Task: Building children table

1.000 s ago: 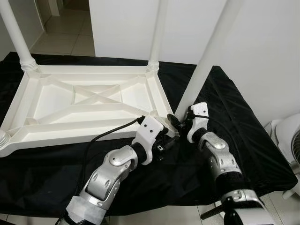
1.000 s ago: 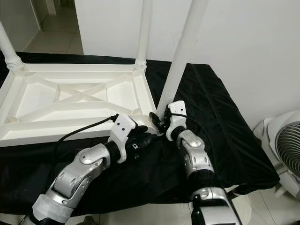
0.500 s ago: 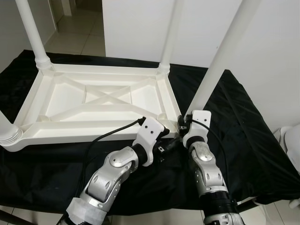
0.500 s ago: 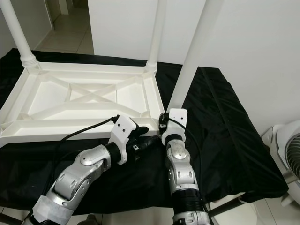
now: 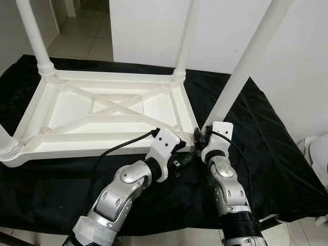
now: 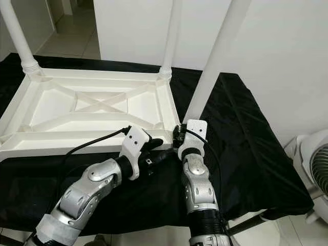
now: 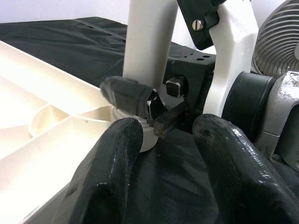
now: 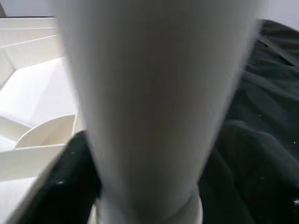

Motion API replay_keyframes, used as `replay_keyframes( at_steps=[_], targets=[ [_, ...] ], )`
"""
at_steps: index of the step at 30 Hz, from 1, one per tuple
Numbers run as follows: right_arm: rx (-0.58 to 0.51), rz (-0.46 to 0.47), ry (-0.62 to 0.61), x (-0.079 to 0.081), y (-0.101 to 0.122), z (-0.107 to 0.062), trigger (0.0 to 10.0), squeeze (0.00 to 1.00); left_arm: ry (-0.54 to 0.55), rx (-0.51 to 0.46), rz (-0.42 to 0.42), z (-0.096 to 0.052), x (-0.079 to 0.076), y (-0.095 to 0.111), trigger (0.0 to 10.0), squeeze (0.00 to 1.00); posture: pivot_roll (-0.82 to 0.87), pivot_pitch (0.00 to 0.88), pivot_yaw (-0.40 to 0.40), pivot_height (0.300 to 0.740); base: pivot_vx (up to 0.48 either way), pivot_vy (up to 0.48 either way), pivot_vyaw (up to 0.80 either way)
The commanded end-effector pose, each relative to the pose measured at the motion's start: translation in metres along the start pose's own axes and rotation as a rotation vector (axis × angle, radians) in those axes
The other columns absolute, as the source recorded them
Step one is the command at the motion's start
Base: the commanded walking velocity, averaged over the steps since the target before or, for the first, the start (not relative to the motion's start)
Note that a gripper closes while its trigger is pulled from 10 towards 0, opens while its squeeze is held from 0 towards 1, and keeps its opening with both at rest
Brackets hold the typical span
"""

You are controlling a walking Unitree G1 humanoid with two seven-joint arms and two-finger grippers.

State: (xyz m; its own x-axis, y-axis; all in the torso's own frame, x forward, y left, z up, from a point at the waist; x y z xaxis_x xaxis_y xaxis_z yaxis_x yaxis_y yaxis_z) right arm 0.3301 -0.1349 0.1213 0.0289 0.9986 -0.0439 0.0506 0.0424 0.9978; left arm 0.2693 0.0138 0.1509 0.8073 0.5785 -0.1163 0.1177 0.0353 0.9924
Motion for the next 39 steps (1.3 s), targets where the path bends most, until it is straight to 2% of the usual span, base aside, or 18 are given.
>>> replay_keyframes(
  at_steps=[1,2,3,4,5,10,11,12,16,18,20,21,22,23,29,30,35,39],
  targets=[
    [0.024,0.009,0.002,-0.005,-0.007,0.000,10.0,1.00,-0.037,-0.004,0.007,0.001,-0.004,0.002,10.0,0.00,0.14,0.000,-0.100,0.740,0.000,0.000,0.00],
    [0.022,0.003,0.017,-0.006,-0.007,0.001,10.0,1.00,-0.036,-0.004,0.007,0.001,-0.004,0.002,10.0,0.00,0.14,0.000,-0.100,0.740,0.000,0.000,0.00],
    [0.014,-0.007,0.041,-0.006,-0.006,0.002,10.0,0.64,-0.035,-0.005,0.008,0.001,-0.004,0.002,10.0,0.00,0.14,0.000,-0.100,0.740,0.000,0.000,0.00],
    [0.014,-0.007,0.041,-0.006,-0.006,0.002,10.0,0.64,-0.035,-0.005,0.008,0.001,-0.004,0.002,10.0,0.00,0.14,0.000,-0.100,0.740,0.000,0.000,0.00],
    [-0.004,-0.023,0.157,-0.007,-0.002,0.005,10.0,0.00,-0.032,-0.005,0.009,0.000,-0.003,0.003,10.0,0.00,0.14,0.000,-0.100,0.740,0.000,0.000,0.00],
    [-0.036,-0.081,0.331,-0.011,0.003,0.010,10.0,0.00,-0.027,-0.005,0.010,0.000,-0.002,0.003,10.0,0.00,0.14,0.000,-0.098,0.740,0.000,0.000,0.00],
    [-0.036,-0.081,0.331,-0.011,0.003,0.010,10.0,0.00,-0.027,-0.005,0.010,0.000,-0.002,0.003,10.0,0.00,0.14,0.000,-0.098,0.740,0.000,0.000,0.00],
    [-0.043,-0.115,0.407,-0.013,0.004,0.012,10.0,0.00,-0.026,-0.005,0.011,0.000,-0.001,0.004,10.0,0.00,0.14,0.000,-0.092,0.740,0.000,0.000,0.00],
    [-0.055,-0.142,0.452,-0.014,0.006,0.013,10.0,0.00,-0.025,-0.005,0.011,0.000,0.000,0.004,10.0,0.00,0.14,0.000,-0.092,0.740,0.000,0.000,0.00],
    [-0.064,-0.201,0.514,-0.014,0.008,0.017,10.0,0.00,-0.024,-0.005,0.016,-0.001,0.002,0.005,10.0,0.00,0.15,0.000,-0.087,0.740,0.000,0.000,0.00],
    [-0.067,-0.221,0.553,-0.013,0.009,0.018,10.0,0.00,-0.023,-0.005,0.017,-0.001,0.002,0.005,10.0,0.00,0.15,0.000,-0.084,0.740,0.000,0.000,0.00],
    [-0.077,-0.263,0.630,-0.008,0.009,0.019,10.0,0.00,-0.022,-0.006,0.019,-0.001,0.003,0.006,10.0,0.00,0.15,0.000,-0.078,0.740,0.000,0.000,0.00],
    [-0.077,-0.263,0.630,-0.008,0.009,0.019,10.0,0.00,-0.022,-0.006,0.019,-0.001,0.003,0.006,10.0,0.00,0.15,0.000,-0.078,0.740,0.000,0.000,0.00],
    [-0.059,-0.310,0.709,0.000,0.002,0.020,10.0,0.00,-0.022,-0.006,0.022,-0.001,0.003,0.006,10.0,0.00,0.14,0.000,-0.074,0.740,0.000,0.000,0.00],
    [-0.050,-0.278,0.744,0.003,0.000,0.025,10.0,0.00,-0.022,-0.008,0.022,0.000,0.004,0.008,10.0,0.00,0.15,0.000,-0.075,0.740,0.000,0.000,0.00],
    [-0.037,-0.279,0.754,0.004,-0.003,0.026,0.0,0.00,-0.018,-0.009,0.024,0.000,0.005,0.008,10.0,0.00,0.16,0.000,-0.077,0.740,0.000,0.000,0.00],
    [-0.031,-0.312,0.785,0.006,-0.007,0.029,0.0,0.00,-0.004,-0.012,0.029,-0.001,0.007,0.010,10.0,0.00,0.17,0.000,-0.080,0.740,0.000,0.000,0.00],
    [-0.044,-0.275,0.785,0.007,-0.005,0.031,0.0,0.00,-0.001,-0.011,0.030,-0.002,0.008,0.010,10.0,0.00,0.17,0.000,-0.077,0.740,0.000,0.000,0.00]
  ],
)
Point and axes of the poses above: a point about 5 cm out from each wrist's last joint towards the gripper, its own z axis pointing out of the wrist towards the gripper, its own y axis along the axis of the wrist's last joint, x = y × z, the point moved 2 cm from there along z, pointing out of the wrist towards the gripper, and after that the axes turned 6 degrees about -z, right-handed, at the moved point
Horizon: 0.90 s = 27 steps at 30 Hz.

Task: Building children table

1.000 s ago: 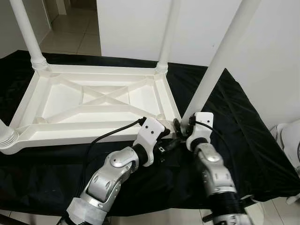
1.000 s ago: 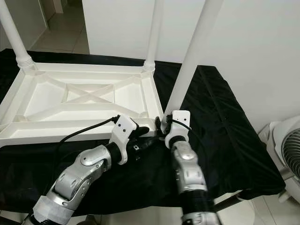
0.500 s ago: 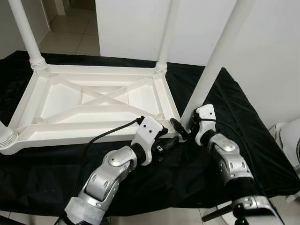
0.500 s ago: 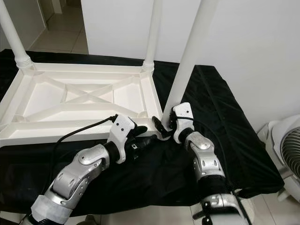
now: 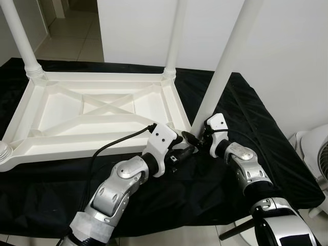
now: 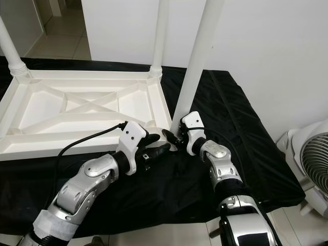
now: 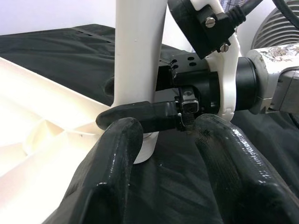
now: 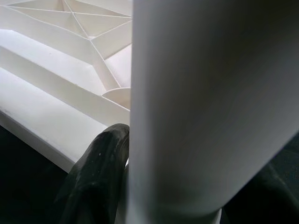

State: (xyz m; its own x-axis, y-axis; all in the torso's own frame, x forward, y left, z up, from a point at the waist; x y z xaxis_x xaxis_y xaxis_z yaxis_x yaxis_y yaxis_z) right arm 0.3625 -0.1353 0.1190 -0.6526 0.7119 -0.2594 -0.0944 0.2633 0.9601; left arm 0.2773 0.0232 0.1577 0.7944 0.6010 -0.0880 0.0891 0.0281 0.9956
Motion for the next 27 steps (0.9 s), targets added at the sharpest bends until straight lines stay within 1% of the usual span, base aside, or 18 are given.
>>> replay_keyframes(
  at_steps=[1,3,4,6,7,8,10,12,13,14,17,20,21,23,24,25,26,27],
  targets=[
    [0.013,-0.001,0.043,0.006,-0.003,0.003,0.0,0.00,-0.027,0.000,0.002,0.001,-0.003,0.002,10.0,0.00,0.17,0.000,-0.077,0.740,0.000,0.000,0.00],
    [-0.007,0.035,0.013,0.004,-0.001,0.004,0.0,0.00,-0.028,0.005,0.007,0.001,-0.003,0.002,10.0,0.00,0.17,0.000,-0.076,0.740,0.000,0.000,0.00],
    [-0.007,0.035,0.013,0.004,-0.001,0.004,0.0,0.00,-0.028,0.005,0.007,0.001,-0.003,0.002,10.0,0.00,0.17,0.000,-0.076,0.740,0.000,0.000,0.00],
    [-0.006,0.052,-0.029,0.001,-0.002,0.004,0.0,0.00,-0.030,0.008,0.009,0.001,-0.004,0.001,10.0,0.00,0.16,0.000,-0.073,0.740,0.000,0.000,0.00],
    [0.018,0.046,-0.115,-0.005,-0.005,0.002,0.0,0.00,-0.032,0.010,0.008,0.000,-0.004,0.001,10.0,0.00,0.16,0.000,-0.071,0.740,0.000,0.000,0.00],
    [0.018,0.046,-0.115,-0.005,-0.005,0.002,0.0,0.00,-0.032,0.010,0.008,0.000,-0.004,0.001,10.0,0.00,0.16,0.000,-0.071,0.740,0.000,0.000,0.00],
    [0.035,0.057,-0.173,-0.008,-0.008,0.001,0.0,0.00,-0.035,0.011,0.007,0.000,-0.005,0.001,10.0,0.00,0.16,0.000,-0.069,0.740,0.000,0.000,0.00],
    [0.050,0.052,-0.195,-0.008,-0.010,0.001,0.0,0.00,-0.037,0.011,0.006,0.000,-0.006,0.001,10.0,0.00,0.16,0.000,-0.069,0.740,0.000,0.000,0.00],
    [0.069,0.070,-0.267,-0.010,-0.012,0.000,0.0,0.00,-0.040,0.012,0.003,0.000,-0.007,0.000,10.0,0.00,0.15,0.000,-0.067,0.740,0.000,0.000,0.00],
    [0.069,0.070,-0.267,-0.010,-0.012,0.000,0.0,0.00,-0.040,0.012,0.003,0.000,-0.007,0.000,10.0,0.00,0.15,0.000,-0.067,0.740,0.000,0.000,0.00],
    [0.114,0.103,-0.430,-0.014,-0.017,-0.003,0.0,0.00,-0.046,0.014,-0.004,0.000,-0.009,-0.001,10.0,0.00,0.15,0.000,-0.066,0.740,0.000,0.000,0.00],
    [0.157,0.141,-0.586,-0.011,-0.022,-0.011,0.0,0.00,-0.049,0.017,-0.012,0.000,-0.011,-0.002,10.0,0.00,0.14,0.003,-0.065,0.740,0.000,0.000,0.00],
    [0.169,0.152,-0.620,-0.011,-0.024,-0.013,0.0,0.00,-0.050,0.017,-0.013,0.000,-0.011,-0.002,10.0,0.00,0.14,0.003,-0.065,0.740,0.000,0.000,0.00],
    [0.179,0.161,-0.645,-0.011,-0.025,-0.014,0.0,0.00,-0.050,0.017,-0.014,0.000,-0.012,-0.003,10.0,0.00,0.14,0.003,-0.065,0.740,0.000,0.000,0.00],
    [0.194,0.201,-0.735,-0.009,-0.028,-0.019,0.0,0.00,-0.052,0.020,-0.019,-0.001,-0.012,-0.003,10.0,0.00,0.13,0.014,-0.060,0.740,0.000,0.000,0.00],
    [0.194,0.201,-0.735,-0.009,-0.028,-0.019,0.0,0.00,-0.052,0.020,-0.019,-0.001,-0.012,-0.003,10.0,0.00,0.13,0.014,-0.060,0.740,0.000,0.000,0.00],
    [0.218,0.252,-0.873,-0.003,-0.031,-0.029,0.0,0.00,-0.057,0.024,-0.025,-0.001,-0.014,-0.005,10.0,0.00,0.13,0.014,-0.060,0.740,0.000,0.000,0.00],
    [0.223,0.259,-0.902,-0.001,-0.031,-0.032,0.0,0.00,-0.059,0.025,-0.027,-0.001,-0.015,-0.005,10.0,0.00,0.13,0.014,-0.060,0.740,0.000,0.000,0.00]
  ],
)
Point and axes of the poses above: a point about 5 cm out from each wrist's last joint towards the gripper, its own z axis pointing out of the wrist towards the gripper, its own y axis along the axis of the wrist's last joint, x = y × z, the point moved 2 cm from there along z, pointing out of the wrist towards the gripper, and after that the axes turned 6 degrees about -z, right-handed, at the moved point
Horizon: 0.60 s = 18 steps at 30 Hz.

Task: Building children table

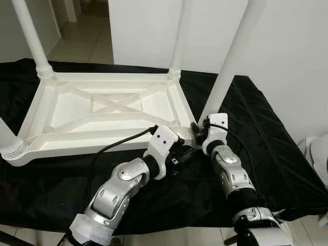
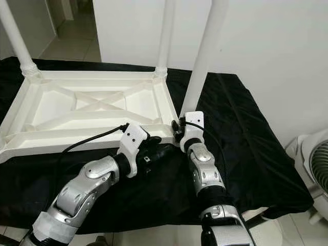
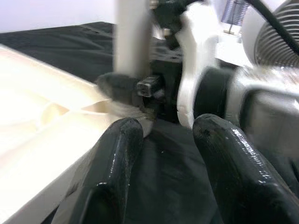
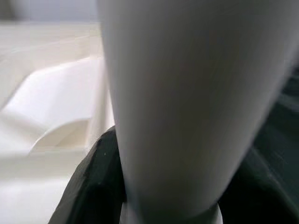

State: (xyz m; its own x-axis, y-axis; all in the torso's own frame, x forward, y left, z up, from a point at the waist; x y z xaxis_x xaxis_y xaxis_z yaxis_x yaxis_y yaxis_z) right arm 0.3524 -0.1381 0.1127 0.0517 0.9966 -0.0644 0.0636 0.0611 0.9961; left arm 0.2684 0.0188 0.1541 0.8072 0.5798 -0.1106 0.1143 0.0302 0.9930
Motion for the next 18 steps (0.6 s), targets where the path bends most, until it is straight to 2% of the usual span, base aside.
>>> replay_keyframes(
  at_steps=[1,9,14,15,17,18],
  targets=[
    [0.111,-0.034,-0.154,-0.026,-0.022,-0.008,0.0,0.00,-0.033,0.012,-0.005,0.001,-0.005,-0.001,10.0,0.00,0.13,0.014,-0.060,0.740,0.000,0.000,0.00],
    [0.107,-0.022,-0.237,-0.022,-0.015,-0.016,0.0,0.00,-0.042,0.016,-0.006,0.001,-0.006,0.000,10.0,0.00,0.12,0.020,-0.051,0.740,0.000,0.000,0.00],
    [0.104,0.001,-0.191,-0.016,-0.014,-0.016,0.0,0.00,-0.047,0.016,-0.008,0.002,-0.008,-0.001,10.0,0.00,0.12,0.021,-0.054,0.740,0.000,0.000,0.00],
    [0.105,0.005,-0.188,-0.015,-0.013,-0.016,10.0,0.00,-0.044,0.016,-0.009,0.002,-0.007,-0.001,10.0,0.00,0.12,0.022,-0.056,0.740,0.000,0.000,0.00],
    [0.088,0.017,-0.172,-0.012,-0.010,-0.016,10.0,0.00,-0.041,0.015,-0.008,0.002,-0.007,-0.001,10.0,0.00,0.13,0.023,-0.059,0.740,0.000,0.000,0.00],
    [0.055,0.030,-0.153,-0.010,-0.004,-0.015,10.0,1.00,-0.036,0.013,-0.008,0.002,-0.007,0.000,10.0,0.00,0.13,0.024,-0.060,0.740,0.000,0.000,0.00]
  ],
)
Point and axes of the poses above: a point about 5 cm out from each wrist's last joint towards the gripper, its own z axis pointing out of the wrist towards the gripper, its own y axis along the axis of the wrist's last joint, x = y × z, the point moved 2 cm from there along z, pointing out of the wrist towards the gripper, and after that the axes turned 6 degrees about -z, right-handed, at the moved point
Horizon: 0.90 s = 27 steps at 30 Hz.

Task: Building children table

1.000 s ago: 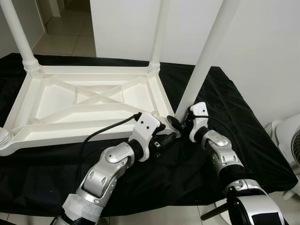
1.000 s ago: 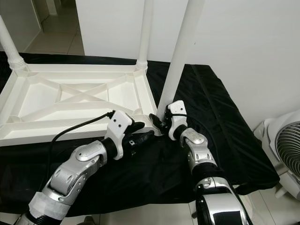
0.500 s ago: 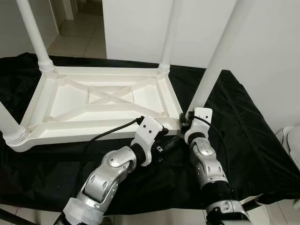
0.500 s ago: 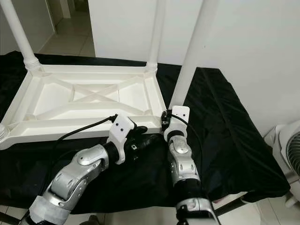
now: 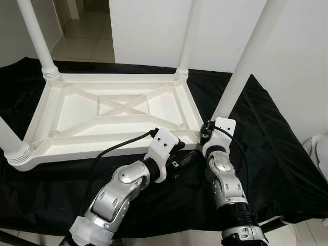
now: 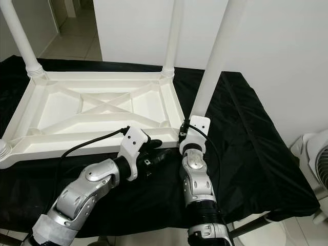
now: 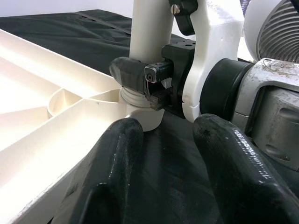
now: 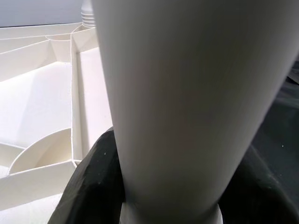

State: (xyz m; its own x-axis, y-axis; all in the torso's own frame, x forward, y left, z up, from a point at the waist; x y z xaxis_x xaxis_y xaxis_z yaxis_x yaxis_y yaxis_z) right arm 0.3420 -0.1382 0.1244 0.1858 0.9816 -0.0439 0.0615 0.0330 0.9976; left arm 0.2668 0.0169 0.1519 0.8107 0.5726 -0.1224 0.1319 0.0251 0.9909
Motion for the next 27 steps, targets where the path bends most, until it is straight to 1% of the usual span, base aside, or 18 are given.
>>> replay_keyframes(
  at_steps=[1,4,5,7,9,10,13,14,17,18,19,22,23,24,25,26,27],
  targets=[
    [0.053,-0.001,-0.020,-0.009,-0.015,-0.002,10.0,1.00,-0.028,-0.001,0.003,0.001,-0.004,0.002,10.0,0.00,0.13,0.024,-0.060,0.740,0.000,0.000,0.00],
    [-0.072,0.063,0.046,-0.004,0.009,-0.001,10.0,1.00,-0.013,-0.009,0.002,0.000,-0.003,0.003,10.0,0.00,0.13,0.023,-0.068,0.740,0.000,0.000,0.00],
    [-0.072,0.063,0.046,-0.004,0.009,-0.001,10.0,1.00,-0.013,-0.009,0.002,0.000,-0.003,0.003,10.0,0.00,0.13,0.023,-0.068,0.740,0.000,0.000,0.00],
    [-0.143,0.087,0.075,-0.004,0.023,-0.001,10.0,1.00,-0.007,-0.011,0.003,0.000,-0.003,0.003,10.0,0.00,0.14,0.022,-0.073,0.740,0.000,0.000,0.00],
    [-0.191,0.104,0.104,-0.005,0.033,-0.001,10.0,1.00,-0.003,-0.014,0.003,0.000,-0.002,0.003,10.0,0.00,0.14,0.022,-0.076,0.740,0.000,0.000,0.00],
    [-0.225,0.104,0.119,-0.006,0.039,-0.003,10.0,0.00,0.000,-0.017,0.004,0.000,-0.002,0.004,10.0,0.00,0.13,0.021,-0.078,0.740,0.000,0.000,0.00],
    [-0.255,0.105,0.148,-0.006,0.044,-0.007,10.0,0.00,0.005,-0.019,0.005,0.001,-0.002,0.004,10.0,0.00,0.13,0.022,-0.079,0.740,0.000,0.000,0.00],
    [-0.271,0.081,0.162,-0.007,0.044,-0.012,10.0,0.00,0.005,-0.020,0.005,0.001,-0.003,0.003,10.0,0.00,0.13,0.022,-0.082,0.740,0.000,0.000,0.00],
    [-0.279,0.072,0.214,-0.005,0.041,-0.022,10.0,0.00,0.005,-0.020,0.004,0.000,-0.003,0.003,10.0,0.00,0.13,0.023,-0.083,0.740,0.000,0.000,0.00],
    [-0.283,0.052,0.227,-0.007,0.038,-0.029,10.0,0.00,0.005,-0.019,0.003,0.000,-0.003,0.003,10.0,0.00,0.13,0.025,-0.083,0.740,0.000,0.000,0.00],
    [-0.283,0.052,0.227,-0.007,0.038,-0.029,10.0,0.00,0.005,-0.019,0.003,0.000,-0.003,0.003,10.0,0.00,0.13,0.025,-0.083,0.740,0.000,0.000,0.00],
    [-0.283,0.028,0.234,-0.014,0.031,-0.042,10.0,0.00,0.004,-0.014,0.004,-0.001,-0.003,0.002,10.0,0.00,0.13,0.026,-0.080,0.740,0.000,0.000,0.00],
    [-0.276,0.027,0.246,-0.017,0.027,-0.048,0.0,0.00,0.003,-0.013,0.003,-0.001,-0.003,0.002,10.0,0.00,0.12,0.027,-0.077,0.740,0.000,0.000,0.00],
    [-0.271,0.026,0.255,-0.018,0.024,-0.052,0.0,0.00,0.002,-0.011,0.003,-0.001,-0.003,0.001,10.0,0.00,0.12,0.027,-0.076,0.740,0.000,0.000,0.00],
    [-0.271,0.026,0.255,-0.018,0.024,-0.052,0.0,0.00,0.002,-0.011,0.003,-0.001,-0.003,0.001,10.0,0.00,0.12,0.027,-0.076,0.740,0.000,0.000,0.00],
    [-0.264,0.029,0.281,-0.020,0.020,-0.060,0.0,0.00,-0.002,-0.008,0.002,-0.001,-0.003,0.001,10.0,0.00,0.12,0.026,-0.073,0.740,0.000,0.000,0.00],
    [-0.263,0.031,0.289,-0.021,0.019,-0.062,0.0,0.00,-0.003,-0.007,0.001,-0.001,-0.003,0.000,10.0,0.00,0.12,0.026,-0.073,0.740,0.000,0.000,0.00]
  ],
)
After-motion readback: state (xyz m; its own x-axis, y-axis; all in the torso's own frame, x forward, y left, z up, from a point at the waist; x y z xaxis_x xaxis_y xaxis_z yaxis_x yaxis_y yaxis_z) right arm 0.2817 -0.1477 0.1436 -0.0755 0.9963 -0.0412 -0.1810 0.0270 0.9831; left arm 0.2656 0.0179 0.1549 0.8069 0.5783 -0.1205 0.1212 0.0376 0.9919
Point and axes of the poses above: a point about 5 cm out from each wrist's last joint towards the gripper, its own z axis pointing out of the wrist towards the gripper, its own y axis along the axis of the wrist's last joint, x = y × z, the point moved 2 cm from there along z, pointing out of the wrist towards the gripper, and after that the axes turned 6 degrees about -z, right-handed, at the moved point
